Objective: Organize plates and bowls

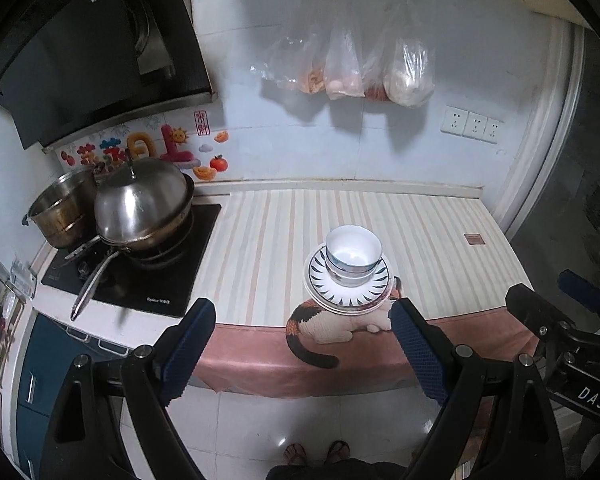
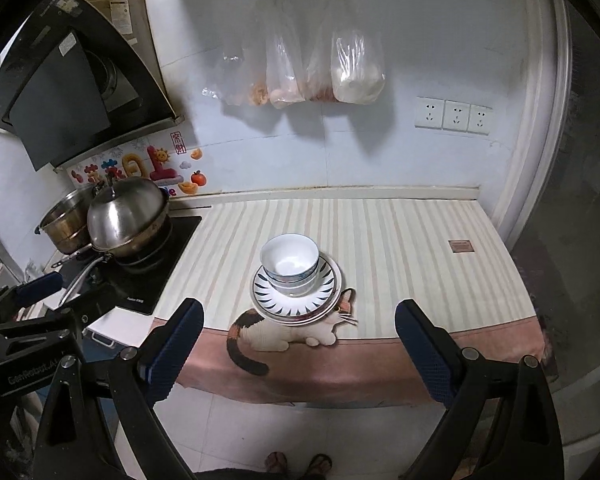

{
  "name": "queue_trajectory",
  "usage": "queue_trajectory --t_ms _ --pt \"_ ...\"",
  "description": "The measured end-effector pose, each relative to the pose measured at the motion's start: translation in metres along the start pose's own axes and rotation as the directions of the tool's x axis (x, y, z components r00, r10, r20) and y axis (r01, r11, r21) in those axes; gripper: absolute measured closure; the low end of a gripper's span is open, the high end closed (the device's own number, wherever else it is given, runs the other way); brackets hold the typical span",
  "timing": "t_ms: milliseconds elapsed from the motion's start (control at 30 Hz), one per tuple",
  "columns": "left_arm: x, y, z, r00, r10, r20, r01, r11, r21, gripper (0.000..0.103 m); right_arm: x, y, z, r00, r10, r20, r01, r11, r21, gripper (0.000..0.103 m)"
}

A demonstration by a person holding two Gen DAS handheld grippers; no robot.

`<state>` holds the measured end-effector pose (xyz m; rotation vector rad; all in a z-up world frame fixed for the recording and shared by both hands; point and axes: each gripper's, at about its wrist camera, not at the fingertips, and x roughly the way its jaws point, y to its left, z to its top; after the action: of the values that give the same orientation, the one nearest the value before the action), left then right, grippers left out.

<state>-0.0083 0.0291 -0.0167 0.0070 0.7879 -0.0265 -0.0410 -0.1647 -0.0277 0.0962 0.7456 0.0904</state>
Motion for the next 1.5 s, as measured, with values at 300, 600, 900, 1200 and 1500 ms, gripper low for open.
queue_trajectory --t_ms 300,600,900,1200,1500 --pt "-0.009 0.005 -0.007 1.000 -0.006 0.010 0.006 1.000 0.001 0.013 -0.017 0.013 -0.006 0.999 -0.025 0.022 0.025 1.000 -0.019 0.004" --pt "-0.017 0.006 -0.010 1.000 -0.004 0.028 0.004 1.000 -0.003 0.013 -0.020 0.013 -0.007 0.999 -0.030 0.028 0.031 0.999 -0.021 0.004" --pt "-0.020 0.006 -0.012 0.999 -0.004 0.031 0.004 1.000 -0.005 0.013 -0.028 0.010 -0.010 0.998 -0.046 0.033 0.046 0.999 -0.011 0.004" --pt "-0.023 0.003 -0.013 1.000 -0.006 0.028 0.006 1.000 -0.006 0.013 -0.030 0.007 -0.009 0.998 -0.053 0.040 0.053 0.999 -0.012 0.004" --pt "-0.023 0.002 -0.012 1.000 -0.008 0.025 0.008 1.000 -0.005 0.013 -0.030 0.005 -0.006 0.998 -0.054 0.040 0.055 0.998 -0.011 0.004"
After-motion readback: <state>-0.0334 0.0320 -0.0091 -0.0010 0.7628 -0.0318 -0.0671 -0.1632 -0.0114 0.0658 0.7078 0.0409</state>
